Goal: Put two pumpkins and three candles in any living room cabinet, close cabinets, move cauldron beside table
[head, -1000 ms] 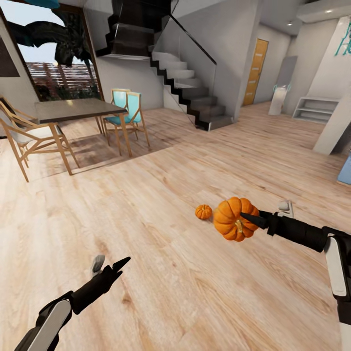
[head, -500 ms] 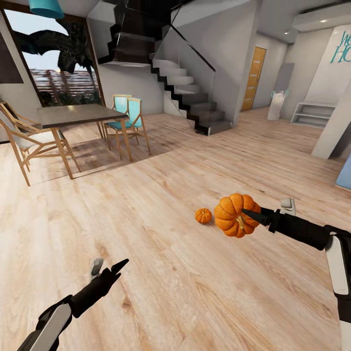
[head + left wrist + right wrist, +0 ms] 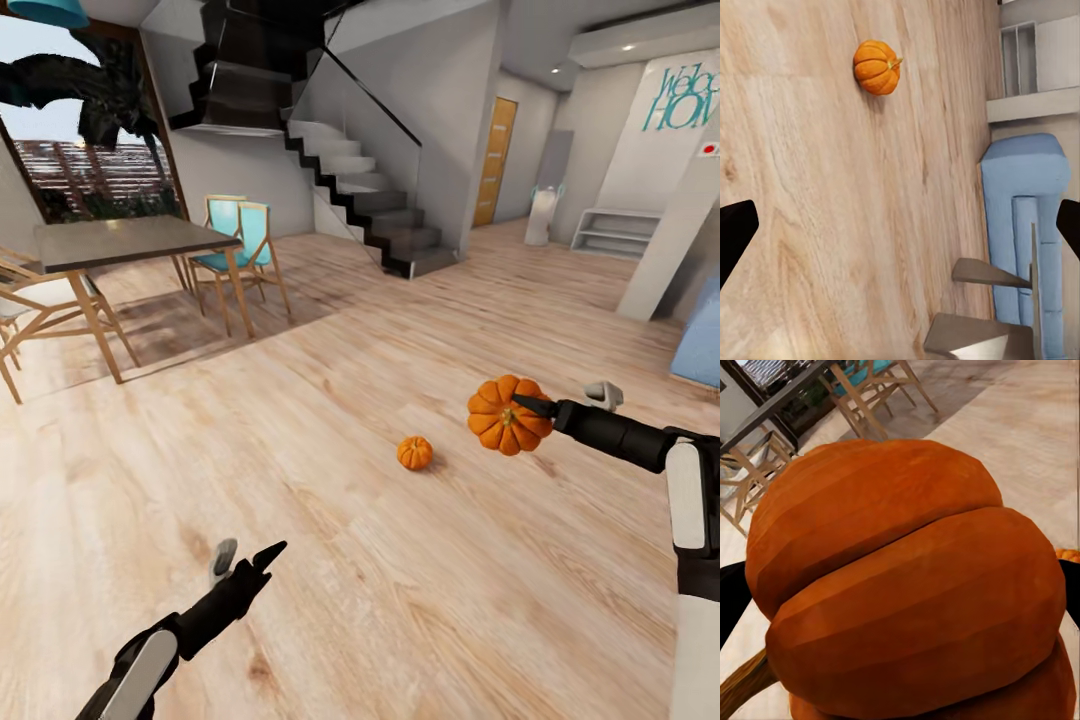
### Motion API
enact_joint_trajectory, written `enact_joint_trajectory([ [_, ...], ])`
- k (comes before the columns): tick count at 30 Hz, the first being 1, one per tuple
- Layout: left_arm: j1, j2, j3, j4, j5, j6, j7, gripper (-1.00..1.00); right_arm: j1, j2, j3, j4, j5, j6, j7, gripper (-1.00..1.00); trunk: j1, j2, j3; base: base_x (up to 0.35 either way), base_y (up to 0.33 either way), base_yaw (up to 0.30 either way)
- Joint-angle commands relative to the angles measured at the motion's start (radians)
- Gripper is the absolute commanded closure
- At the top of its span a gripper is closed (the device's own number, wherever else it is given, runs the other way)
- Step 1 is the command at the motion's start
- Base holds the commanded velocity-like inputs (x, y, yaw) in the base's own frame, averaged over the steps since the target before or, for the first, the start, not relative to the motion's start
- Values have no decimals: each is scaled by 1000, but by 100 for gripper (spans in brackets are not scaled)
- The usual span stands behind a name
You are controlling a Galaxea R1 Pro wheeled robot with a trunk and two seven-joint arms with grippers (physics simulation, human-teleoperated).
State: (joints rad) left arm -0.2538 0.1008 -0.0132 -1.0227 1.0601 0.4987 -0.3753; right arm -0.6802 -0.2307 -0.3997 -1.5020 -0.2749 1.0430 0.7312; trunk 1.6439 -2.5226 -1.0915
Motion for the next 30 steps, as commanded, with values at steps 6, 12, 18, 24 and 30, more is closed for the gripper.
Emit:
enact_joint_trajectory([
  [6, -28, -1, -3, 59, -61, 6, -3, -100, -1, 1, 0, 0, 12, 4, 4, 100, 0, 0, -1, 259, 246, -278],
  [12, -31, 0, -2, 75, -66, 6, -4, -100, -1, 1, 0, 0, 13, 4, 4, 100, 0, 0, -1, 259, 246, -278],
  [18, -31, 0, -2, 77, -69, 5, -4, -100, -1, 1, 0, 0, 14, 4, 2, 100, 0, 0, -1, 276, 198, -278],
  [24, -32, 1, -2, 78, -69, 4, -4, -100, -2, 1, 1, -1, 16, 4, 2, 100, 0, 0, -1, 301, 148, -278],
  [30, -32, 4, -2, 79, -68, 4, -4, -100, -1, 1, 1, -2, 16, 4, 2, 100, 0, 0, -1, 318, 111, -278],
])
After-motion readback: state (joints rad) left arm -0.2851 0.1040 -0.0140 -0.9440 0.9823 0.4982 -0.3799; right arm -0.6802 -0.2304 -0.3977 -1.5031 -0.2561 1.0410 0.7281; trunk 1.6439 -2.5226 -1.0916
